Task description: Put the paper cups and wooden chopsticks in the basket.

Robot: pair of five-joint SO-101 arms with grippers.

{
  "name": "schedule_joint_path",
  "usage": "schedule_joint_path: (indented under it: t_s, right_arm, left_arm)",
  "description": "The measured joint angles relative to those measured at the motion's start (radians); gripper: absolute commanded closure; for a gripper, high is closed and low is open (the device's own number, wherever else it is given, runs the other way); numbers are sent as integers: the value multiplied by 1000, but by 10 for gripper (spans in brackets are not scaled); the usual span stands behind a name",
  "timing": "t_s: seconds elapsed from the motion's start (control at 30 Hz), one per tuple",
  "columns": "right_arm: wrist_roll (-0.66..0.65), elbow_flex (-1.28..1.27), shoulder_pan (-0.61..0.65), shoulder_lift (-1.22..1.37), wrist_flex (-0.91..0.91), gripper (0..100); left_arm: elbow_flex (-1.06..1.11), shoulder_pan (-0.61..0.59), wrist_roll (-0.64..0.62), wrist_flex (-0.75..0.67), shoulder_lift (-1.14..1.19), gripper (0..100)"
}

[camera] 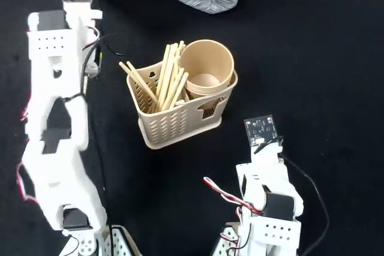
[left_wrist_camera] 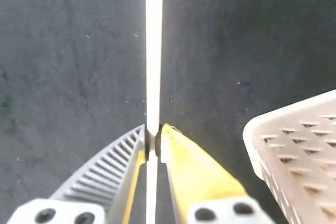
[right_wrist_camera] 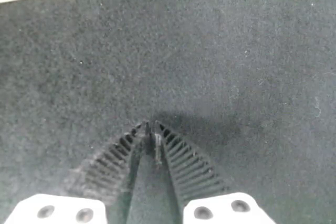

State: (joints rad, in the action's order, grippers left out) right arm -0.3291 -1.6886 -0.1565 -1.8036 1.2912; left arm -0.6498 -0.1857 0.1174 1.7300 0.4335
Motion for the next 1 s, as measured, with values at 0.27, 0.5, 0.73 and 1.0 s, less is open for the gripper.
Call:
schedule_joint_path:
  t_s: [0.27,0.5,0.73,1.0]
  right_arm:
    - [0,0,0,0,0,985]
    - [0,0,0,0,0,985]
    - [0,0,0,0,0,985]
    - [0,0,0,0,0,985]
  left_arm:
    - [408,-2,-2,-201,-394,973]
    - [821,-2,-2,-473,-769,973]
    - [1085,-2,-92,-640,-1138,973]
    - [1330,-3,-249,-861,-1596,973]
